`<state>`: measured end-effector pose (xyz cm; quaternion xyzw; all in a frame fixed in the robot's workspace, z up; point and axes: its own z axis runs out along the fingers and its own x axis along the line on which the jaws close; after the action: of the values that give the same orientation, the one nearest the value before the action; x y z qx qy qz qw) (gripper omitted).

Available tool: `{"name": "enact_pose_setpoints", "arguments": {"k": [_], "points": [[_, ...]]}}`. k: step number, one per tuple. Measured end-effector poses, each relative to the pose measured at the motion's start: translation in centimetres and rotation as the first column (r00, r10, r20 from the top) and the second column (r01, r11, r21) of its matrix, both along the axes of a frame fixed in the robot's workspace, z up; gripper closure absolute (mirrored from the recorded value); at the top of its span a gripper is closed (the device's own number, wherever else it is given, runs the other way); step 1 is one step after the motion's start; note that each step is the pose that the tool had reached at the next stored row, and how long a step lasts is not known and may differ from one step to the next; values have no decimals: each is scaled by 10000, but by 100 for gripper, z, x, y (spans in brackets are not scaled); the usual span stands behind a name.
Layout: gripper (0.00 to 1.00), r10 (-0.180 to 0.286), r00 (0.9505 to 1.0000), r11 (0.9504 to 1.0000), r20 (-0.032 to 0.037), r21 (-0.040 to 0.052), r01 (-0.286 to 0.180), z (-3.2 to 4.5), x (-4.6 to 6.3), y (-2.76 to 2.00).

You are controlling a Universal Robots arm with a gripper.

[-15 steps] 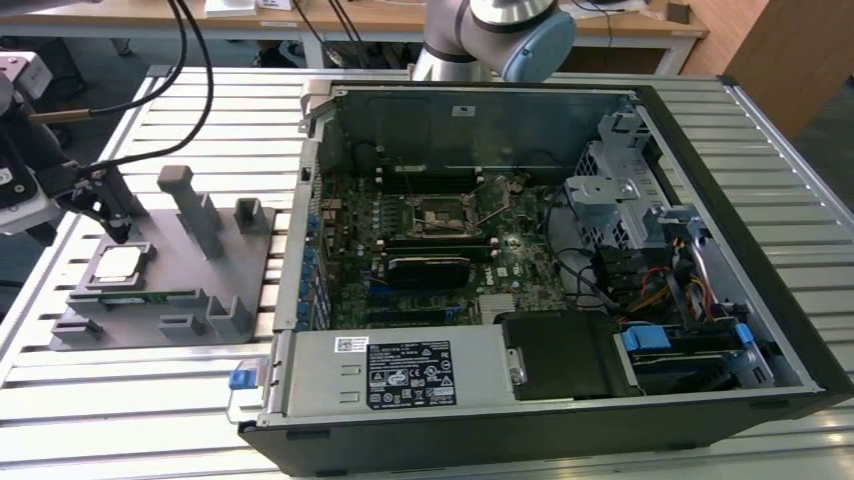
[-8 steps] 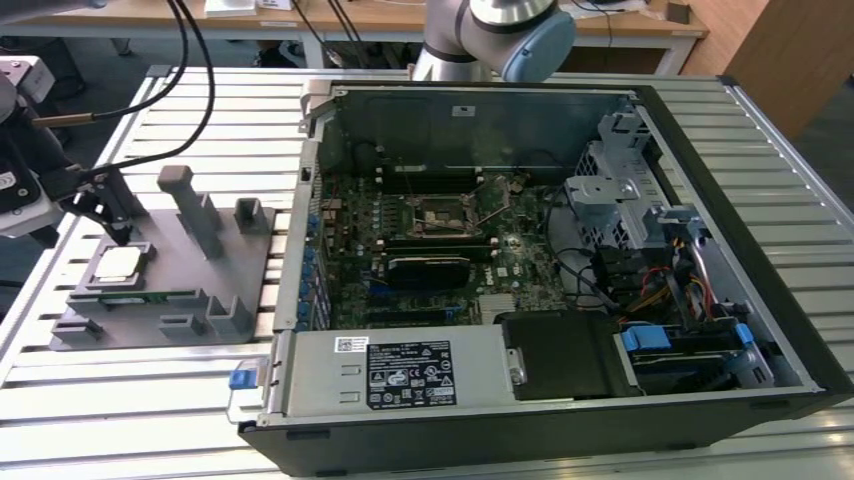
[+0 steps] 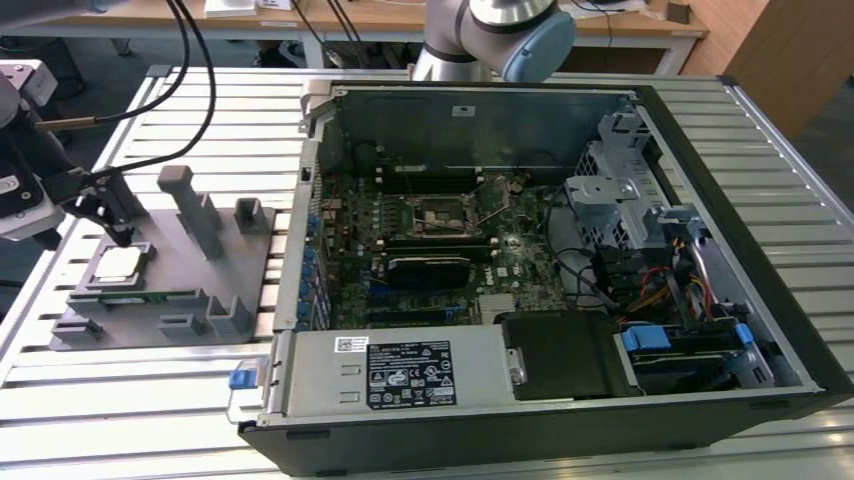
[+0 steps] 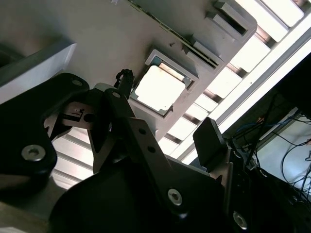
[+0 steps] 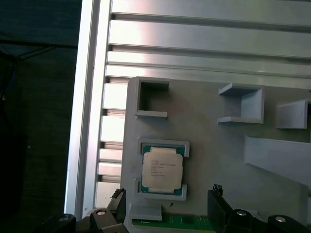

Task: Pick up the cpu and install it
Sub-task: 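Pick up the cpu and move it towards the insertion slot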

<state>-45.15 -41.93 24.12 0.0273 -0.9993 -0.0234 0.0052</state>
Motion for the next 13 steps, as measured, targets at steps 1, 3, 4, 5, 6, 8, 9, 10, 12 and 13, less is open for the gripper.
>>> {"name": "enact_pose_setpoints", "arguments": {"k": [1,3,4,5,6,8,9,10,12,13], "points": [[24,0,10000,10000,0,0,0,-3,0,0],[24,0,10000,10000,0,0,0,-10,0,0],[24,0,10000,10000,1,0,0,-12,0,0],[24,0,10000,10000,1,0,0,-15,0,0],[24,0,10000,10000,1,1,0,-19,0,0],[24,0,10000,10000,1,1,0,-25,0,0],[24,0,10000,10000,1,0,0,-28,0,0],[24,-1,10000,10000,1,0,1,-32,0,0],[24,-1,10000,10000,3,2,1,-42,0,0],[24,0,10000,10000,2,1,0,-46,0,0]]}}
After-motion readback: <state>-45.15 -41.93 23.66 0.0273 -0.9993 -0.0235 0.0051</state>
